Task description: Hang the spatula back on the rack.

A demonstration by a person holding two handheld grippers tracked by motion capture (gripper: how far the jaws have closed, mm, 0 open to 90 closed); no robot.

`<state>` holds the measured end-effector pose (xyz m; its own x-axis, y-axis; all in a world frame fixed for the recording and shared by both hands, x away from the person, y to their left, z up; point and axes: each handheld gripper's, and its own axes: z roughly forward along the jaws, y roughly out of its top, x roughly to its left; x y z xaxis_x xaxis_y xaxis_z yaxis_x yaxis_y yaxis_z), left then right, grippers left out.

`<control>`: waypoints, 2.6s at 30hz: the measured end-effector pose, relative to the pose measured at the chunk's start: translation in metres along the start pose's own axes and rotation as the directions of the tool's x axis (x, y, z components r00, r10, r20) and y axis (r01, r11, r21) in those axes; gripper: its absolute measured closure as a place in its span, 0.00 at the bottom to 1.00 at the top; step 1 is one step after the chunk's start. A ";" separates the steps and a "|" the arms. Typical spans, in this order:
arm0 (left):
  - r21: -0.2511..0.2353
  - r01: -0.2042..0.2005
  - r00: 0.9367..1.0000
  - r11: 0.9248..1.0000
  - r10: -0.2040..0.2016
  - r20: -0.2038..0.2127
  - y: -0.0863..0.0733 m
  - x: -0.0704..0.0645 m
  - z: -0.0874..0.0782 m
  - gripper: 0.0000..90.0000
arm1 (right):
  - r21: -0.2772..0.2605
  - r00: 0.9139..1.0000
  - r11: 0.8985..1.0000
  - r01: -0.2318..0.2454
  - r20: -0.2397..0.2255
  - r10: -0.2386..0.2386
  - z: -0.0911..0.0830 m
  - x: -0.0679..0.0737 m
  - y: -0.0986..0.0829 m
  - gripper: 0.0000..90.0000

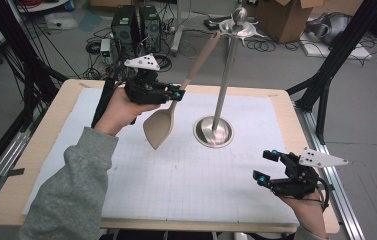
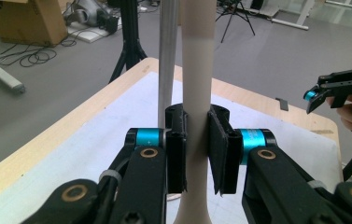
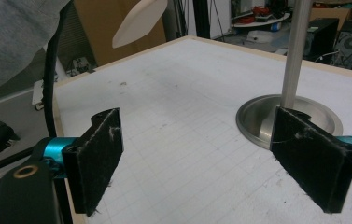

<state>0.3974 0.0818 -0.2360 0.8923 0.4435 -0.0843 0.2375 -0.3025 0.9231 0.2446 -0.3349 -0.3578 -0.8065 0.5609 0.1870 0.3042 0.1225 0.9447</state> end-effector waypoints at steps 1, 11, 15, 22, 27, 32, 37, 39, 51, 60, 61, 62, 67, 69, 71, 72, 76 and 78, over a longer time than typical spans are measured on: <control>0.005 -0.003 1.000 1.000 0.003 0.000 0.000 0.001 0.001 0.86 | -0.001 1.000 1.000 -0.001 0.000 0.001 0.000 0.000 0.000 0.18; 0.004 0.009 1.000 1.000 -0.009 0.016 -0.001 0.004 0.015 0.86 | 0.003 1.000 1.000 0.000 0.008 -0.001 0.000 -0.001 -0.003 0.18; 0.013 0.004 1.000 1.000 -0.005 0.016 0.000 0.005 0.022 0.86 | 0.007 1.000 1.000 -0.012 0.011 0.012 -0.002 -0.001 -0.005 0.18; 0.022 -0.005 1.000 1.000 0.005 0.012 0.000 0.004 0.032 0.86 | 0.002 1.000 1.000 -0.015 0.014 0.015 -0.006 0.002 -0.005 0.18; 0.016 -0.007 1.000 1.000 0.007 0.016 -0.001 0.004 0.038 0.86 | 0.002 1.000 1.000 -0.013 0.018 0.013 -0.006 0.001 -0.006 0.18; 0.012 -0.024 1.000 1.000 0.024 -0.009 -0.003 0.004 0.047 0.86 | 0.010 1.000 1.000 -0.019 0.016 0.019 -0.005 0.002 -0.007 0.18; 0.005 -0.024 1.000 1.000 0.024 0.001 -0.004 0.006 0.052 0.86 | 0.021 1.000 1.000 -0.015 0.009 0.015 -0.001 0.002 -0.007 0.18; 0.002 -0.022 1.000 1.000 0.022 0.004 -0.004 0.006 0.054 0.86 | 0.021 1.000 1.000 -0.015 0.011 0.015 -0.002 0.002 -0.007 0.18; 0.000 0.005 1.000 1.000 -0.005 -0.001 -0.003 0.006 0.064 0.85 | 0.024 1.000 0.999 -0.021 0.013 0.021 -0.004 0.001 -0.009 0.18; -0.011 0.006 1.000 1.000 -0.006 -0.004 -0.003 0.006 0.062 0.80 | 0.023 1.000 1.000 -0.021 0.015 0.021 -0.004 0.002 -0.009 0.18; -0.010 0.003 1.000 1.000 -0.003 -0.009 -0.003 0.006 0.062 0.77 | 0.023 1.000 1.000 -0.021 0.015 0.021 -0.004 0.002 -0.009 0.18; -0.011 -0.011 1.000 1.000 0.011 -0.020 -0.003 0.006 0.060 0.75 | 0.021 1.000 1.000 -0.019 0.014 0.018 -0.004 0.002 -0.009 0.18; -0.002 -0.041 0.999 0.999 0.041 -0.031 -0.004 0.003 0.056 0.63 | 0.027 1.000 1.000 -0.016 0.012 0.016 -0.003 0.002 -0.009 0.18; -0.011 -0.055 0.998 0.998 0.054 -0.027 -0.006 0.002 0.053 0.55 | 0.024 1.000 1.000 -0.012 0.010 0.012 -0.003 0.003 -0.008 0.18; -0.023 -0.054 0.998 0.998 0.053 -0.026 -0.008 0.002 0.052 0.49 | 0.029 1.000 0.999 -0.017 0.008 0.016 -0.002 0.003 -0.008 0.18; -0.025 -0.056 0.998 0.998 0.055 -0.031 -0.009 0.002 0.050 0.43 | 0.030 1.000 0.999 -0.014 0.010 0.013 -0.002 0.003 -0.008 0.18; -0.024 -0.045 0.998 0.999 0.044 -0.045 -0.014 0.006 0.044 0.28 | 0.035 1.000 0.999 -0.011 0.010 0.011 0.000 0.004 -0.008 0.18; -0.032 -0.029 0.998 0.999 0.027 -0.059 -0.017 0.009 0.040 0.22 | 0.038 1.000 0.999 -0.012 0.008 0.012 0.001 0.004 -0.008 0.18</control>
<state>0.4166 0.0574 -0.2669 0.8742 0.4841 -0.0366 0.1987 -0.2879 0.9368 0.2397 -0.3332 -0.3645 -0.7988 0.5688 0.1959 0.3330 0.1469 0.9314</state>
